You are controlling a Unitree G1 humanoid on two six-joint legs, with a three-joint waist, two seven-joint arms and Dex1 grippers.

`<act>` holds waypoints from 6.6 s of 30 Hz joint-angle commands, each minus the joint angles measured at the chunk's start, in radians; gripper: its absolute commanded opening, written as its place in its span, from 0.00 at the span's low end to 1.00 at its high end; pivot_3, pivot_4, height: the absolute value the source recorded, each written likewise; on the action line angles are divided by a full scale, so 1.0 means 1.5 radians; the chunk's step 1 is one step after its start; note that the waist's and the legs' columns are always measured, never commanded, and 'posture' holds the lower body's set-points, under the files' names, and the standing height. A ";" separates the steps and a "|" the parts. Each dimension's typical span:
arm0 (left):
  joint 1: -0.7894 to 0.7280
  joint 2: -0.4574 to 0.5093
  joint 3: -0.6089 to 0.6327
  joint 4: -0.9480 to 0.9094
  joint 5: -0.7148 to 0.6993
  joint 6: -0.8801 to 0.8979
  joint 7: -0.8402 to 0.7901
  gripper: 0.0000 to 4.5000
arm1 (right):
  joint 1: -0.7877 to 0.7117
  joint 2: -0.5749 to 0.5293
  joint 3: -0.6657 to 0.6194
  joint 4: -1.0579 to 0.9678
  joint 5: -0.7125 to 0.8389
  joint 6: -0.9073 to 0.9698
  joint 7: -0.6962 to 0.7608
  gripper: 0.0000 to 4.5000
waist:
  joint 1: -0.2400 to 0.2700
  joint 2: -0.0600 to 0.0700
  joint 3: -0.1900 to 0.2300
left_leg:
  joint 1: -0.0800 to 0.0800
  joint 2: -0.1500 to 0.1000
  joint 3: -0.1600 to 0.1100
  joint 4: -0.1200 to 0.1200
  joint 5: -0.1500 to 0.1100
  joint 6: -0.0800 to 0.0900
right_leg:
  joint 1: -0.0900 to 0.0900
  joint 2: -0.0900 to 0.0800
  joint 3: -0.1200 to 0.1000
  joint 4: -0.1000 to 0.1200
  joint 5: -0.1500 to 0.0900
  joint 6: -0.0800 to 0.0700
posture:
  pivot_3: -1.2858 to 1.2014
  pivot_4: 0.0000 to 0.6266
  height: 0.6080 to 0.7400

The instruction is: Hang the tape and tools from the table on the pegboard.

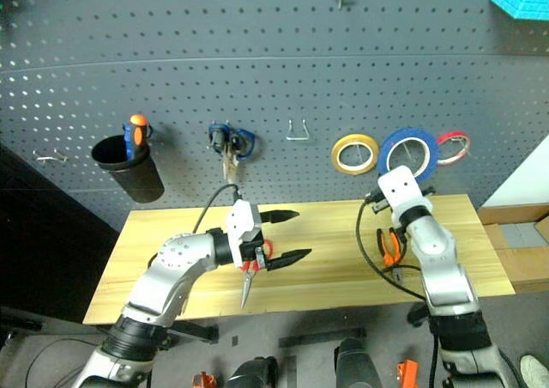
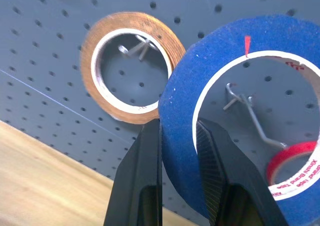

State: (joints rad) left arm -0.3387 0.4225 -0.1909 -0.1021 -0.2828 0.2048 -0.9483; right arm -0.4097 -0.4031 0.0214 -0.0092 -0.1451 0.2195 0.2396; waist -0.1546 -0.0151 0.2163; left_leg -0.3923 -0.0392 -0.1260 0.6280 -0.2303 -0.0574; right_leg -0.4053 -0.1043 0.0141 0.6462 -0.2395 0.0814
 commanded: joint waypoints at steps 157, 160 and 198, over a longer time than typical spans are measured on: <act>0.020 -0.192 0.137 0.184 0.044 0.477 0.564 0.87 | 0.021 -0.014 0.081 -0.368 0.353 0.408 0.209 1.00 | 0.043 -0.002 0.011 | -0.005 0.012 0.002 0.001 0.005 0.003 | -0.009 0.013 0.002 0.000 0.009 -0.005 | 0.44 0.34 1.00; 0.024 -0.189 0.138 0.180 0.048 0.475 0.563 0.67 | 0.015 -0.009 0.074 -0.364 0.358 0.415 0.202 1.00 | 0.043 -0.002 0.011 | -0.005 0.012 0.002 0.001 0.005 0.003 | -0.008 0.013 0.002 -0.001 0.009 -0.005 | 0.44 0.34 1.00; 0.226 -0.100 0.167 -0.246 0.177 0.010 0.539 0.01 | 0.070 -0.094 0.161 -0.392 0.278 0.208 0.296 1.00 | 0.045 -0.006 0.010 | -0.005 0.012 0.005 0.001 0.004 0.003 | -0.009 0.012 0.002 -0.001 0.010 -0.005 | 0.44 0.29 1.00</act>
State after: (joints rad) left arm 0.0318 0.2775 0.0466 -0.4200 -0.0323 0.2619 -0.1582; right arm -0.2940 -0.5518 0.2770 -0.5843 0.2756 0.5622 0.6889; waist -0.0866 -0.0235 0.2307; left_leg -0.4003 -0.0206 -0.1187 0.6297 -0.2235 -0.0536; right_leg -0.4188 -0.0865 0.0175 0.6442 -0.2249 0.0747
